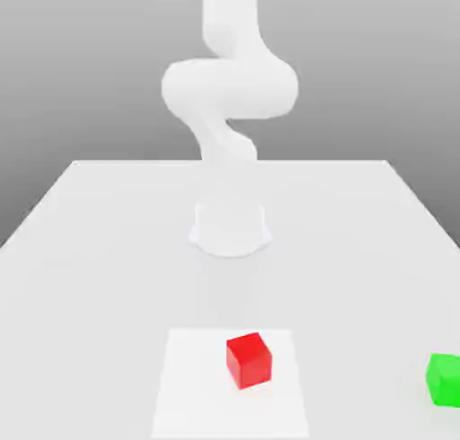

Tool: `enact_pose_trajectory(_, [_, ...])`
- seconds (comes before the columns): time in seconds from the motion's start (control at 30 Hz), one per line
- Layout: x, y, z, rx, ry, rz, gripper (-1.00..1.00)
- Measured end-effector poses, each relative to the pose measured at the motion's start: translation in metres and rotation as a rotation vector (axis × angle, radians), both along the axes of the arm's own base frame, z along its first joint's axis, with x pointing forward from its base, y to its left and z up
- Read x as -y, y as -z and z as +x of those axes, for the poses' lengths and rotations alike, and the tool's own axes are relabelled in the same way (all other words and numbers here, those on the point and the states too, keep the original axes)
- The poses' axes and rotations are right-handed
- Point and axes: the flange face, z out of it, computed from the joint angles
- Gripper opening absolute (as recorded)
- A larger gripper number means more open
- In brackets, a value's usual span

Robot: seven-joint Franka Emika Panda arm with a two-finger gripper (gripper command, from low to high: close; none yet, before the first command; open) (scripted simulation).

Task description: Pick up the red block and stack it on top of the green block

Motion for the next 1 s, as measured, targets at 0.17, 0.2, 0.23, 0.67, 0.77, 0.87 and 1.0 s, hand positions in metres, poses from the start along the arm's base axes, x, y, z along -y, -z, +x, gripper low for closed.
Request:
enact_pose_trajectory(0.17, [-0.007,0.117,0.052,-0.184,-0.076,-0.051,0.00])
enact_pose_trajectory(0.2, [-0.009,0.141,0.058,-0.218,-0.092,-0.059,0.00])
enact_pose_trajectory(0.23, [-0.010,0.164,0.063,-0.253,-0.108,-0.067,0.00])
enact_pose_trajectory(0.67, [-0.025,0.443,0.021,-0.686,-0.335,-0.131,0.00])
enact_pose_trajectory(0.77, [-0.024,0.478,0.016,-0.705,-0.343,-0.132,0.00])
enact_pose_trajectory(0.87, [-0.024,0.510,0.015,-0.708,-0.344,-0.132,0.00])
enact_pose_trajectory(1.0, [-0.024,0.515,0.014,-0.708,-0.344,-0.132,-1.00])
